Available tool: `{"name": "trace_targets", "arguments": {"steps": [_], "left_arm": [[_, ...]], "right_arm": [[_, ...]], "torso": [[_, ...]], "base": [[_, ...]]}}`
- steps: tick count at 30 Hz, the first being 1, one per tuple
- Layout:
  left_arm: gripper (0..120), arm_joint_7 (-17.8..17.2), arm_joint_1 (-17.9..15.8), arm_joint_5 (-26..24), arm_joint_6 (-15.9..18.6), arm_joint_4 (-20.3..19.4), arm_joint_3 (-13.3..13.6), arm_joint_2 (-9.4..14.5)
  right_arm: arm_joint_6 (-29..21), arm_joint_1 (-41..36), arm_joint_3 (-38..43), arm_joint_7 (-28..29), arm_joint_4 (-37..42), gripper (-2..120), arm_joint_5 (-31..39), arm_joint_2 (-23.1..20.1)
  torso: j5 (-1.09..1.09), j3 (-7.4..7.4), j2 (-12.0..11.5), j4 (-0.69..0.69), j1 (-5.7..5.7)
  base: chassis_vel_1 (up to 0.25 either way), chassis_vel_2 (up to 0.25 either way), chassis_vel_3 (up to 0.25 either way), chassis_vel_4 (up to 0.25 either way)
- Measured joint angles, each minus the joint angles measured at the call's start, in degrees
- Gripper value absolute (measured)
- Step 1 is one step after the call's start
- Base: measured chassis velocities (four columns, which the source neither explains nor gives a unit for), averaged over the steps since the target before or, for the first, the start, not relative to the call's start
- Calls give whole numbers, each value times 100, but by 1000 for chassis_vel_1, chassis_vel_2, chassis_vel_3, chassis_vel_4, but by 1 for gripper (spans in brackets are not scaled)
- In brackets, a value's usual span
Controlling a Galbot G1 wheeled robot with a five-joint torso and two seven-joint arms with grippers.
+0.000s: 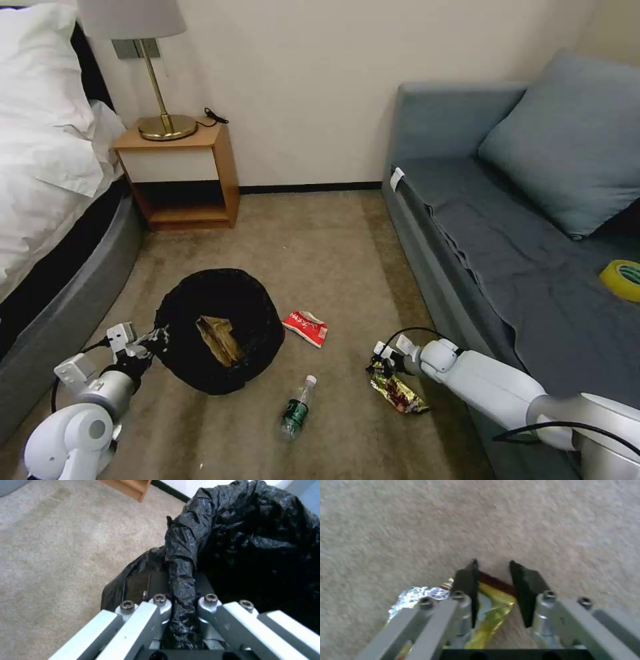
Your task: Pick up the trash bin, then pick up the garbage on the floor and place it into the trash bin.
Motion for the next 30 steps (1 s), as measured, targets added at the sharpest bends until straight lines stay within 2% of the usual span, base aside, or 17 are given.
{"name": "trace_targets", "arguments": {"steps": [1,7,30], "left_arm": [[4,0,0,0,0,0,0,0],[4,1,-10,-8,-1,-1,6,0],[4,23,-20,-6,-16,-16,70,3]], "right_arm": [[0,0,0,0,0,22,0,0],[-16,-4,213,112,242,0,111,-122],[-236,-229,1067,447,1838,0,585,-879]], "torso": [[0,0,0,0,0],[2,-1,1,0,0],[3,-1,2,0,-1]], "base": [[0,0,0,0],[0,0,0,0],[0,0,0,0]]}}
